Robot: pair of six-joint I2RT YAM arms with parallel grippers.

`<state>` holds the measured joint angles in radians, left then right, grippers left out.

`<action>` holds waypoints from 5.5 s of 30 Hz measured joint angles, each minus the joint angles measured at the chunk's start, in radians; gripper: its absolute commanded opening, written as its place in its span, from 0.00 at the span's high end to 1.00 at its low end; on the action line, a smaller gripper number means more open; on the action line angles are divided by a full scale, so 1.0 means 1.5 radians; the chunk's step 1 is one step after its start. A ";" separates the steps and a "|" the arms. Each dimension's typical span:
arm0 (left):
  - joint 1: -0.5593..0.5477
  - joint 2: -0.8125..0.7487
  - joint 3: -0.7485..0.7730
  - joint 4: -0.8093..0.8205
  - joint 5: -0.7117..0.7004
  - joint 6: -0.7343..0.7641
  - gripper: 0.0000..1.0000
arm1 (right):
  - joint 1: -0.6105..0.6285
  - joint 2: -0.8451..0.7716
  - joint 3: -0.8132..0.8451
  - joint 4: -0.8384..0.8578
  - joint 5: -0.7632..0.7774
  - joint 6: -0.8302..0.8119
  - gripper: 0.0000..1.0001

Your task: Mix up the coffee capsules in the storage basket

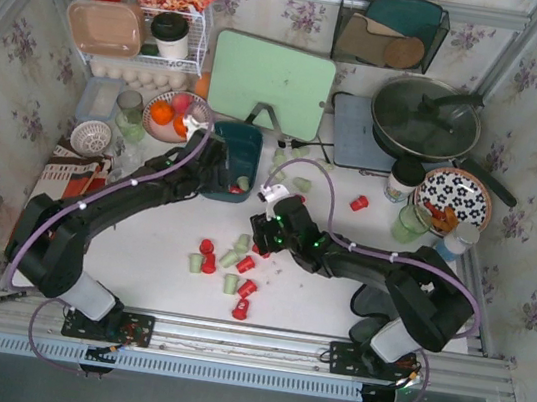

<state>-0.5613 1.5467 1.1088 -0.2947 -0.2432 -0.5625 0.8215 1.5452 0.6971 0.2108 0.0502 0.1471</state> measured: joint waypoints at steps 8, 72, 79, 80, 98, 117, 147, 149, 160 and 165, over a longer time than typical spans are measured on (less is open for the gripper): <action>0.000 -0.089 -0.063 -0.064 -0.027 0.008 0.30 | 0.024 0.040 0.032 -0.048 0.010 -0.033 0.39; 0.078 -0.665 -0.136 -0.391 0.095 0.217 0.26 | 0.031 0.192 0.373 -0.040 0.147 0.032 0.57; 0.078 -0.668 -0.139 -0.391 0.116 0.216 0.26 | 0.031 0.316 0.469 -0.041 0.161 0.032 0.49; 0.078 -0.669 -0.139 -0.391 0.119 0.216 0.26 | 0.031 0.323 0.471 -0.042 0.162 0.033 0.46; 0.078 -0.656 -0.142 -0.390 0.125 0.216 0.26 | 0.030 0.289 0.439 -0.054 0.163 0.050 0.31; 0.079 -0.559 -0.133 -0.402 0.150 0.196 0.26 | 0.030 -0.169 -0.047 0.070 0.285 -0.035 0.10; -0.066 -0.315 -0.182 -0.352 0.135 -0.028 0.34 | 0.030 -0.498 -0.394 0.481 0.499 -0.246 0.00; -0.093 -0.282 -0.182 -0.340 0.123 -0.034 0.43 | 0.030 -0.505 -0.395 0.484 0.506 -0.247 0.00; -0.169 -0.135 -0.172 -0.305 0.081 -0.052 0.51 | 0.029 -0.524 -0.409 0.502 0.520 -0.247 0.00; -0.172 -0.099 -0.172 -0.291 0.067 -0.061 0.52 | 0.029 -0.525 -0.409 0.504 0.520 -0.247 0.00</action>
<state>-0.8192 1.3983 0.8501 -0.7307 -0.1432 -0.6544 0.8650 0.7578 0.0841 0.9661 0.8299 -0.2241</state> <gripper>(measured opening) 0.489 1.000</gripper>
